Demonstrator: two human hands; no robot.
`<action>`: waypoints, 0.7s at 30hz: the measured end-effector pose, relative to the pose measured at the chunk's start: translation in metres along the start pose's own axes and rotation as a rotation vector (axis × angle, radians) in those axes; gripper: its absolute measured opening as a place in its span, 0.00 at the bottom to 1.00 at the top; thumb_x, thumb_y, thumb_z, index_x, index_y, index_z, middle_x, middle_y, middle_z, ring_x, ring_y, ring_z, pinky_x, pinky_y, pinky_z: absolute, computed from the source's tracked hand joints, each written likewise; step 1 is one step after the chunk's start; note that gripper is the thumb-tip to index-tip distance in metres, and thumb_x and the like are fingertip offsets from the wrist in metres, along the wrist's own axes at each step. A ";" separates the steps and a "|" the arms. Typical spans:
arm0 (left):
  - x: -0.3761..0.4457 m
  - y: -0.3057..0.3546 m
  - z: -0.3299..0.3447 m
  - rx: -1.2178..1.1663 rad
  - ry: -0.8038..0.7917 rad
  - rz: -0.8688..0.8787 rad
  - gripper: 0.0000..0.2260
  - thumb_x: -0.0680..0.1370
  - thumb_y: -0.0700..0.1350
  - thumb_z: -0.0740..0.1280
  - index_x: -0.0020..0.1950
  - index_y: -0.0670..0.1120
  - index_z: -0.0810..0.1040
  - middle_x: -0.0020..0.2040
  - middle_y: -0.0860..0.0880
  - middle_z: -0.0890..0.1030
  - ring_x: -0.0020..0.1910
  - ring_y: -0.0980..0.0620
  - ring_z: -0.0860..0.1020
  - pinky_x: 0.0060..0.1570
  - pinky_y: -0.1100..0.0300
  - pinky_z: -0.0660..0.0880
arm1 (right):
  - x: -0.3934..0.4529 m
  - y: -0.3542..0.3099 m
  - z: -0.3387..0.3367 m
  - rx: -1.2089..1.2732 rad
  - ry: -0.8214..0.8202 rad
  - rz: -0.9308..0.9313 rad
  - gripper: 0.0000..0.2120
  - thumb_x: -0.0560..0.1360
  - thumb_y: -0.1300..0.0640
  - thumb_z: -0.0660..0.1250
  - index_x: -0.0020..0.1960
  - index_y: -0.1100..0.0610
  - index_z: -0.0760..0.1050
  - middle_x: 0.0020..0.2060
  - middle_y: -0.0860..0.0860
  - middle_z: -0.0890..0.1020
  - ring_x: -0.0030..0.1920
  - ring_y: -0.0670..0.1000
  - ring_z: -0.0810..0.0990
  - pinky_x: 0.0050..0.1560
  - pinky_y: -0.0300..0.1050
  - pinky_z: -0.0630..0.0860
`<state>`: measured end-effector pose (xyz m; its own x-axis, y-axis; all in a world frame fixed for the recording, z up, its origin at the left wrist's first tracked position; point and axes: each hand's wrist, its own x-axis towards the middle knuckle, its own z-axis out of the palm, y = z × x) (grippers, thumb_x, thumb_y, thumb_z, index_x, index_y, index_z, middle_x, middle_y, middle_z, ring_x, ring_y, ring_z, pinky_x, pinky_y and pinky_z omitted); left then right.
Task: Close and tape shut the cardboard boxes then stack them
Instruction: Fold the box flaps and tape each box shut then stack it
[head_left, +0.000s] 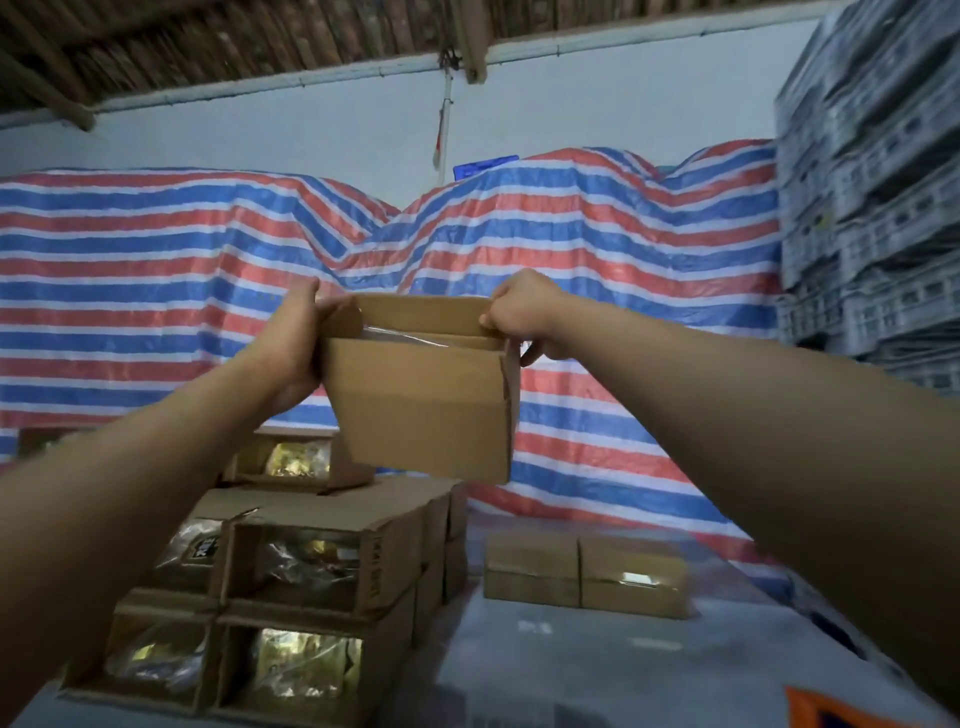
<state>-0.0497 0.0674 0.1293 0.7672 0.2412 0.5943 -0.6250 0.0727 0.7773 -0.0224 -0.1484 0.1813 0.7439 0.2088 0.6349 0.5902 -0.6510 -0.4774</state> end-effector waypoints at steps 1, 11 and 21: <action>0.000 -0.005 0.012 -0.064 -0.020 -0.041 0.24 0.81 0.55 0.48 0.56 0.48 0.82 0.46 0.48 0.85 0.42 0.51 0.82 0.41 0.60 0.77 | -0.004 0.012 -0.011 0.014 -0.024 0.038 0.04 0.81 0.66 0.61 0.49 0.62 0.74 0.39 0.58 0.75 0.38 0.57 0.76 0.39 0.55 0.81; -0.026 -0.087 0.126 -0.131 -0.134 -0.192 0.21 0.83 0.53 0.54 0.51 0.50 0.86 0.46 0.47 0.86 0.40 0.52 0.85 0.46 0.54 0.77 | -0.040 0.132 -0.094 0.072 -0.184 0.398 0.09 0.80 0.67 0.60 0.47 0.62 0.78 0.25 0.52 0.79 0.24 0.49 0.79 0.28 0.46 0.81; -0.064 -0.148 0.158 -0.268 -0.112 -0.359 0.18 0.81 0.57 0.61 0.57 0.46 0.82 0.47 0.43 0.86 0.43 0.45 0.84 0.40 0.54 0.79 | -0.072 0.200 -0.076 0.140 -0.342 0.550 0.10 0.79 0.69 0.58 0.52 0.62 0.77 0.23 0.50 0.78 0.20 0.46 0.75 0.23 0.39 0.74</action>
<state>0.0167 -0.1113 0.0084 0.9436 0.0502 0.3274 -0.3208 0.3839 0.8658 0.0178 -0.3493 0.0863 0.9925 0.1075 0.0582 0.1134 -0.6328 -0.7659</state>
